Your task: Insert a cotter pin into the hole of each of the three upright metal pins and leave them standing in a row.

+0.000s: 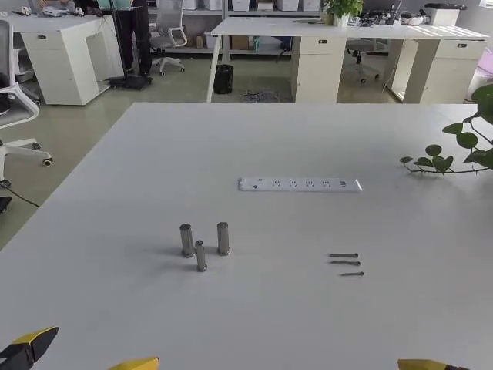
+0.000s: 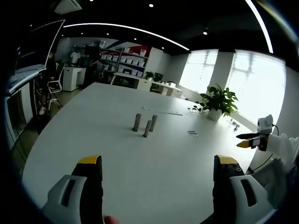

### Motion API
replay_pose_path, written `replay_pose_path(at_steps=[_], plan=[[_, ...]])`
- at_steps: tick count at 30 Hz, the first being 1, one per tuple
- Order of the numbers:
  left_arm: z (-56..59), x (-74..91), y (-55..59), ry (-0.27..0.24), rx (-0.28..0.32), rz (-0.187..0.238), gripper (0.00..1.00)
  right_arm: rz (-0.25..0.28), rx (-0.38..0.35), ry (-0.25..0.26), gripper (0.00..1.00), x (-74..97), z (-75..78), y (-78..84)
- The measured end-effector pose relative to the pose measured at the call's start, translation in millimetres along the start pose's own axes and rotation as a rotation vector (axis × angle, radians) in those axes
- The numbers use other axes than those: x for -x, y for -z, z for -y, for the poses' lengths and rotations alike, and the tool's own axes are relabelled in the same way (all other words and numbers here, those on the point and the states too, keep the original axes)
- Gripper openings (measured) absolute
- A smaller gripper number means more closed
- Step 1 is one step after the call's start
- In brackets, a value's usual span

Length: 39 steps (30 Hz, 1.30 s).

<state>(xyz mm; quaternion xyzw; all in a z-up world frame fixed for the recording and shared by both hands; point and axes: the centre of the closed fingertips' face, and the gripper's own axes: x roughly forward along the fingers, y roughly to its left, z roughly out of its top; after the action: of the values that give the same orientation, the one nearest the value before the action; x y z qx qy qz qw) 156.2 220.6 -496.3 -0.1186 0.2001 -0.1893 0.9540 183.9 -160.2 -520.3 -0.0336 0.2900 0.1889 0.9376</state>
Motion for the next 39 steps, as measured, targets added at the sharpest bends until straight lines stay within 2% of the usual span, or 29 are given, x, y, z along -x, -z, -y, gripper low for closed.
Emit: replay_pose_path(at_steps=[6, 11, 17, 19, 22, 33, 39], plan=[[0.1, -0.8, 0.9, 0.000, 0.005, 0.001, 0.99, -0.001, 0.001, 0.003, 0.98, 0.5, -0.4, -0.2], [1.7, -2.8, 1.1, 0.006, -0.005, -0.002, 0.99, 0.017, -0.007, 0.004, 0.98, 0.9, -0.7, -2.2], [0.0, -5.9, 2.8, 0.010, -0.001, -0.006, 0.99, -0.001, -0.001, 0.002, 0.98, -1.3, -1.7, 1.6], [-0.7, -7.2, 3.3, 0.010, -0.001, -0.009, 0.99, 0.001, 0.000, -0.002, 0.94, -1.7, -1.1, 0.4], [-1.8, -9.0, 3.2, 0.010, -0.003, -0.011, 0.99, 0.004, -0.004, 0.000, 0.95, -2.1, -1.1, -1.9], [-3.7, -16.9, 0.7, 0.025, -0.015, -0.029, 0.99, 0.003, 0.011, 0.006, 0.95, -4.0, -0.9, -7.4], [-3.3, -25.2, -6.4, 0.034, -0.035, -0.034, 0.99, -0.001, 0.008, 0.011, 0.94, -3.5, 0.4, -6.9]])
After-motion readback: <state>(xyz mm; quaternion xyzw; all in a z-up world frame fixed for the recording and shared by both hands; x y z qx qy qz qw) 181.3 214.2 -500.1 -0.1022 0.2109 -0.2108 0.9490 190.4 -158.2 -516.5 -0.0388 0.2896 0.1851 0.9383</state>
